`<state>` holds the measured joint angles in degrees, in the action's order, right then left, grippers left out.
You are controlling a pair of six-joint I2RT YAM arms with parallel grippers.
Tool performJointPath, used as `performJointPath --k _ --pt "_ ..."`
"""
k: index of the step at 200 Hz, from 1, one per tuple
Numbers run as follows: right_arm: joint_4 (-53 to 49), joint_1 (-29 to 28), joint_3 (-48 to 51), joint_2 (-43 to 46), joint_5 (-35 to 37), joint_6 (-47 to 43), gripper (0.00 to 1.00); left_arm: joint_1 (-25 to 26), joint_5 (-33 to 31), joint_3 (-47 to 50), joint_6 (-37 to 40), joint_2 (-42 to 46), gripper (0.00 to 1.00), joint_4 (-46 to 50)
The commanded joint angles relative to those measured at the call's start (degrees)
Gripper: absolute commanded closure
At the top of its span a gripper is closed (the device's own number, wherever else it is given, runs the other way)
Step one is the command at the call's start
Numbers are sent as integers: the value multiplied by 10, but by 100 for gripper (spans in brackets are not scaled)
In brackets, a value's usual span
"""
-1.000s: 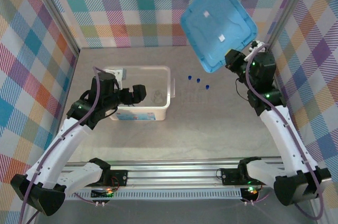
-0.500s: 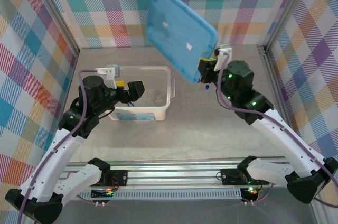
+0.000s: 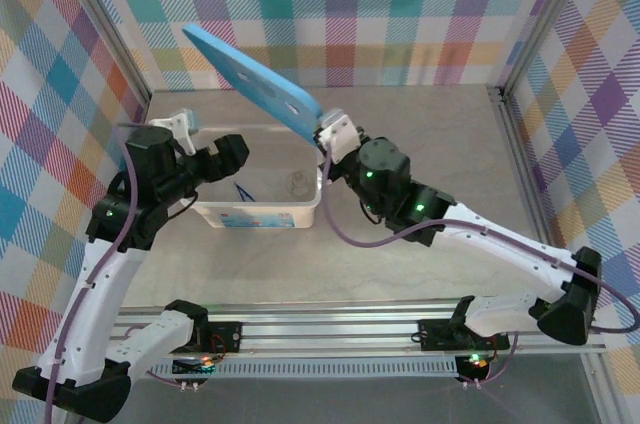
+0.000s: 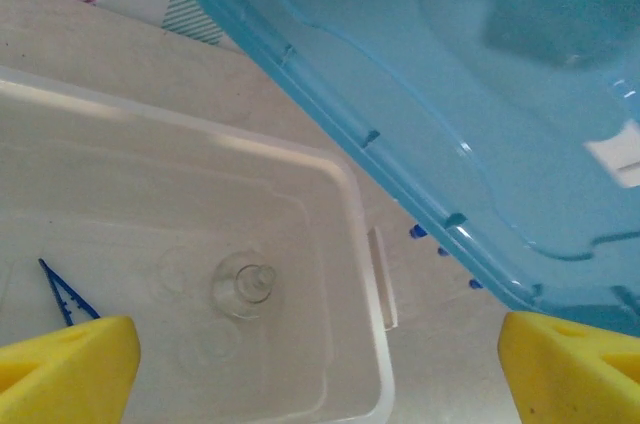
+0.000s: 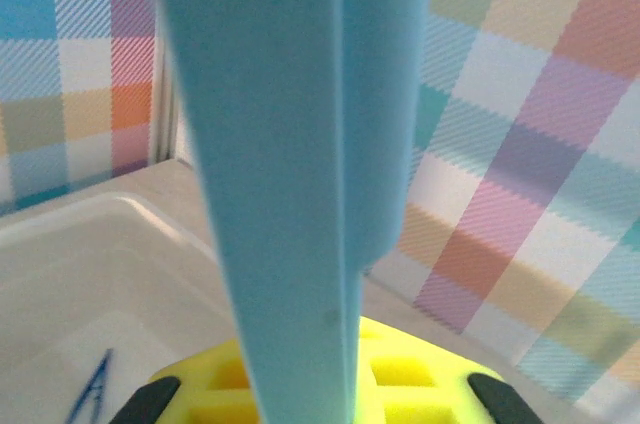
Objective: Organize the chemistry lab equipment
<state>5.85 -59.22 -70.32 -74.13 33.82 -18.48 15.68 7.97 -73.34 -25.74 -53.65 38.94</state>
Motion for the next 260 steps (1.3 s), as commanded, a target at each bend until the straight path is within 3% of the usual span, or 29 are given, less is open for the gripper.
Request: performJointPath --k 1,41,71,155,199,260 --pt "132 -21 -23 -28 79 -125 100 -29 55 -38 -45 -7 9 23" --pt "224 -28 -12 -90 125 -225 100 -90 171 -53 -132 -25 17 -14" --pt "266 -27 -4 -120 139 -262 100 -151 290 8 -261 -24 23 -143" --pt "308 -29 14 -146 146 -304 100 -202 343 140 -528 -30 27 -492" --pt "342 -31 21 -173 149 -364 100 -216 341 132 -544 -44 28 -504" --pt "453 -45 38 -210 154 -480 100 -222 335 85 -464 -87 30 -394"
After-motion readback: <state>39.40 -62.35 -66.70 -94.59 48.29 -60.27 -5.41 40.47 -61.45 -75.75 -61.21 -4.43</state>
